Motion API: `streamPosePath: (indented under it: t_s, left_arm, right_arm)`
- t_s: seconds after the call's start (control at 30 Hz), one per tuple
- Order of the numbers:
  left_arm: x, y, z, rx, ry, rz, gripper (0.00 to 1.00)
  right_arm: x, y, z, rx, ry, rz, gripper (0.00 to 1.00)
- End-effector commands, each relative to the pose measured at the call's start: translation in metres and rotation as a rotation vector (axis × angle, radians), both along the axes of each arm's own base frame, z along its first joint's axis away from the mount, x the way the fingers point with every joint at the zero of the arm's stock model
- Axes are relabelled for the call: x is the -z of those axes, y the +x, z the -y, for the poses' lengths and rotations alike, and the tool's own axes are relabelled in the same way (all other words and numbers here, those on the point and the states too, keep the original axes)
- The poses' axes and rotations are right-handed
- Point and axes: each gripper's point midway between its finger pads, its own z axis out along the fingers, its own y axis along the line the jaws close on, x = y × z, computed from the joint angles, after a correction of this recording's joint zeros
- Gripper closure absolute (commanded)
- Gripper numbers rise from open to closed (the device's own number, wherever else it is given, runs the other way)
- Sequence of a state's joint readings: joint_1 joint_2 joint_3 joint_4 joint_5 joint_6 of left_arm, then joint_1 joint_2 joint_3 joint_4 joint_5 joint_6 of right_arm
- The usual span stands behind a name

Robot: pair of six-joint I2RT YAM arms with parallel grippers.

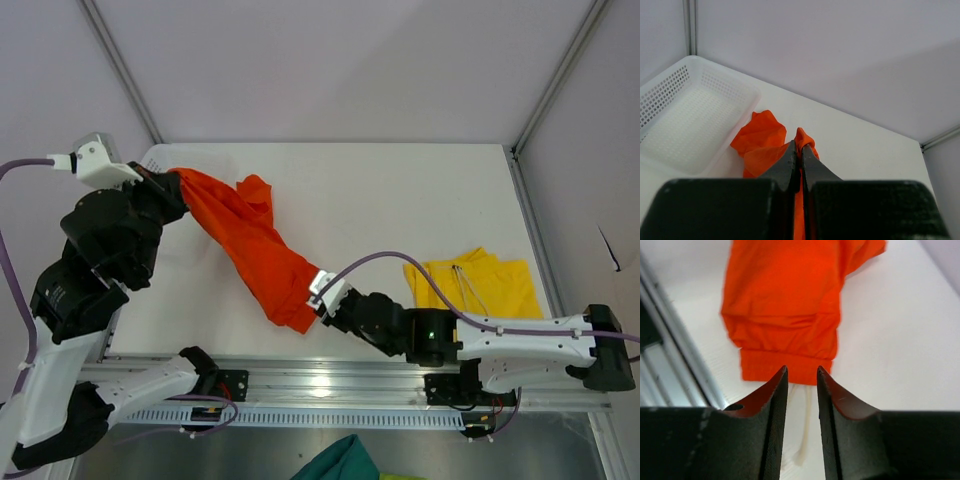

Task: Fold and stack the shorts
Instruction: Flatten the shorts out

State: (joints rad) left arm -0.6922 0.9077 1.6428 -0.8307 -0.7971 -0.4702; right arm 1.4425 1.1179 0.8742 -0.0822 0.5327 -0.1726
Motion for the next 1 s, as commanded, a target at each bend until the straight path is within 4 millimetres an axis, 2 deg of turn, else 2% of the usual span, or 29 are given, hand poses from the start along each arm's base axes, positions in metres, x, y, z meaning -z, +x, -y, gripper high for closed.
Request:
streamPosePath:
  t_s: [0.0,0.1,0.2,0.33,0.4,0.5,0.6,0.63,0.77,0.97]
  left_arm:
    - [-0.01,0.001,0.002,0.014,-0.025,0.03,1.0]
    - [-0.008,-0.001,0.003,0.028,-0.04,0.041,1.0]
    - [-0.004,0.0,0.004,0.028,-0.037,0.032,1.0]
    - [-0.004,0.001,0.006,0.037,-0.034,0.028,1.0]
    - [-0.004,0.001,0.007,0.038,-0.035,0.029,1.0]
    - [-0.006,0.0,0.006,0.039,-0.034,0.029,1.0]
    - [-0.004,0.0,0.006,0.037,-0.034,0.026,1.0]
    - [-0.003,-0.001,0.006,0.038,-0.033,0.026,1.0]
    - [-0.002,0.0,0.008,0.049,-0.041,0.026,1.0]
    - [0.0,0.001,0.01,0.052,-0.04,0.022,1.0]
  right_arm:
    - [0.056,-0.028,-0.002,-0.085,-0.155,-0.067,0.67]
    - [0.083,-0.033,-0.011,-0.067,-0.224,-0.058,0.6]
    - [0.098,-0.044,-0.029,-0.073,-0.247,-0.018,0.39]
    - [0.11,-0.046,-0.047,-0.022,-0.302,0.082,0.21]
    - [0.117,-0.047,-0.061,-0.001,-0.303,0.119,0.21]
    - [0.132,-0.044,-0.07,0.038,-0.342,0.182,0.23]
    - [0.138,-0.039,-0.076,0.081,-0.354,0.228,0.22]
    - [0.146,-0.036,-0.075,0.108,-0.373,0.25,0.21]
    - [0.154,-0.022,-0.078,0.167,-0.381,0.286,0.17]
    - [0.163,-0.004,-0.078,0.234,-0.39,0.296,0.21]
